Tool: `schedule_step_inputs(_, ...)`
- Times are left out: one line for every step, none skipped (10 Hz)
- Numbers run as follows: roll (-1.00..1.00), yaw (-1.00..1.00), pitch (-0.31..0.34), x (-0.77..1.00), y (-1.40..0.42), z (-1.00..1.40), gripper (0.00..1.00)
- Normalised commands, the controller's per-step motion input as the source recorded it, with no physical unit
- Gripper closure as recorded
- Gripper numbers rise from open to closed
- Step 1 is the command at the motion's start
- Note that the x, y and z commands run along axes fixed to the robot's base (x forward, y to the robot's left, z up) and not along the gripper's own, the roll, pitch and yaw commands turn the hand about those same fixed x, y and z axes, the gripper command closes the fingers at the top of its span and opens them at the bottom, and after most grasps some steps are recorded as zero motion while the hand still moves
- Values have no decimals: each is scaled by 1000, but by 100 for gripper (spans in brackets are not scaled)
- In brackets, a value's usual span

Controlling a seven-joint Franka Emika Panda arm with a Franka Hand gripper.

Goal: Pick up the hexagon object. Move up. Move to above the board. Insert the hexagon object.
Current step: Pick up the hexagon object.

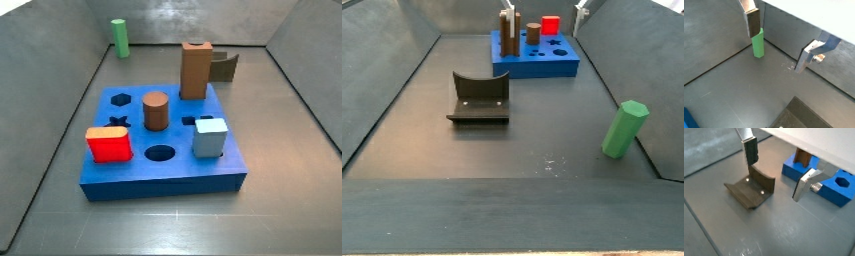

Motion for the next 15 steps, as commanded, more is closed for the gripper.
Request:
schedule_step_inputs(69, 0, -51, -894, 426, -71, 0)
schedule_step_inputs(43, 0, -57, -940, 483, -89, 0)
schedule_step_inputs(21, 0, -81, -909, 406, -120, 0)
schedule_step_inputs(17, 0, -146, -886, 240, -406, 0)
schedule_step_inputs(0, 0, -179, -960, 300, -511, 0)
schedule_step_inputs(0, 0, -204, -1000, 331, -486, 0)
schedule_step_inputs(0, -49, -200, -1000, 337, -431, 0)
schedule_step_inputs(13, -63, -167, -1000, 314, -306, 0)
schedule_step_inputs(-4, -91, -183, -1000, 306, -371, 0)
schedule_step_inputs(0, -169, -156, -929, 300, -463, 0)
schedule_step_inputs(0, -183, -94, -874, 297, -346, 0)
schedule_step_inputs(-26, -266, -73, -791, 300, -320, 0)
schedule_step_inputs(-61, -346, -43, -651, 297, -277, 0)
schedule_step_inputs(-196, -369, -74, -400, 251, -271, 0)
schedule_step_inputs(-290, -357, -129, -94, 126, -243, 0)
